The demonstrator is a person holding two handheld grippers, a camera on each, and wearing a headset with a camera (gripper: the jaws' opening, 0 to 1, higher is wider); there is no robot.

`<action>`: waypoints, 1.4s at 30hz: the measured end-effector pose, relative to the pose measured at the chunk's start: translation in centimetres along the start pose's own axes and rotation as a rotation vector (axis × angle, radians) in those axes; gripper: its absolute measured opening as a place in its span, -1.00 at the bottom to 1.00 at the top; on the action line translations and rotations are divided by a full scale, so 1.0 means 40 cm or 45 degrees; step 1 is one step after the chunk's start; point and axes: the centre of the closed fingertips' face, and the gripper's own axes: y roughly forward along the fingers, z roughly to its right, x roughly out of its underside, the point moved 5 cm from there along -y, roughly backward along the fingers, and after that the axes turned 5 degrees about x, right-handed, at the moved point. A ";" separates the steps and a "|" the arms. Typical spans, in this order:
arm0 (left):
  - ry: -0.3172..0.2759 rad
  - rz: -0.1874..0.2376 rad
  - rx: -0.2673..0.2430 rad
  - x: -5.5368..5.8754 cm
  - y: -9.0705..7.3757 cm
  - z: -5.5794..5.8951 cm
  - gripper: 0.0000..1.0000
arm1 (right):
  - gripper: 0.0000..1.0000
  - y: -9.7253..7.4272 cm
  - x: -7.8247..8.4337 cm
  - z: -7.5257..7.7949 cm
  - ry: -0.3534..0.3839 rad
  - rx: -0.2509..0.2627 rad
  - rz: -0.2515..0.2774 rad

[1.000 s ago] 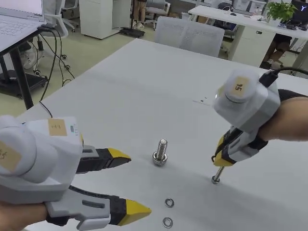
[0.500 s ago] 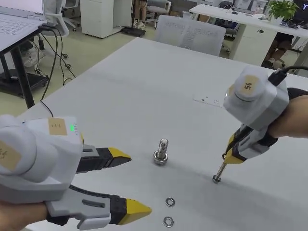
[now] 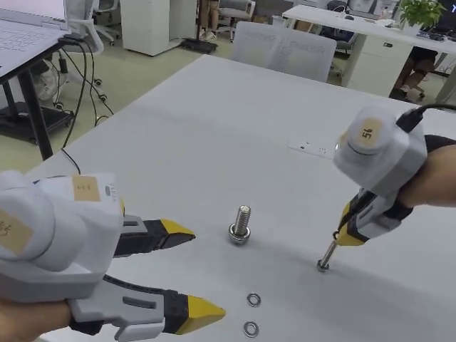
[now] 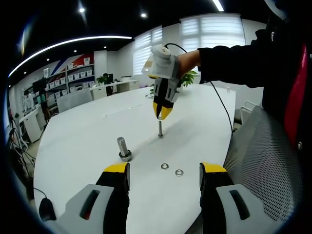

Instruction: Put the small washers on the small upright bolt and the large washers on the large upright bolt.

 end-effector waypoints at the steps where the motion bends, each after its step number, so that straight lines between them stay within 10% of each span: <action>1: -0.002 0.000 -0.002 0.001 0.000 -0.001 0.14 | -0.73 0.002 0.000 0.000 -0.001 -0.005 -0.001; 42: -0.017 -0.015 -0.005 0.009 0.005 -0.004 0.13 | -0.73 0.100 0.017 -0.010 0.030 -0.063 -0.031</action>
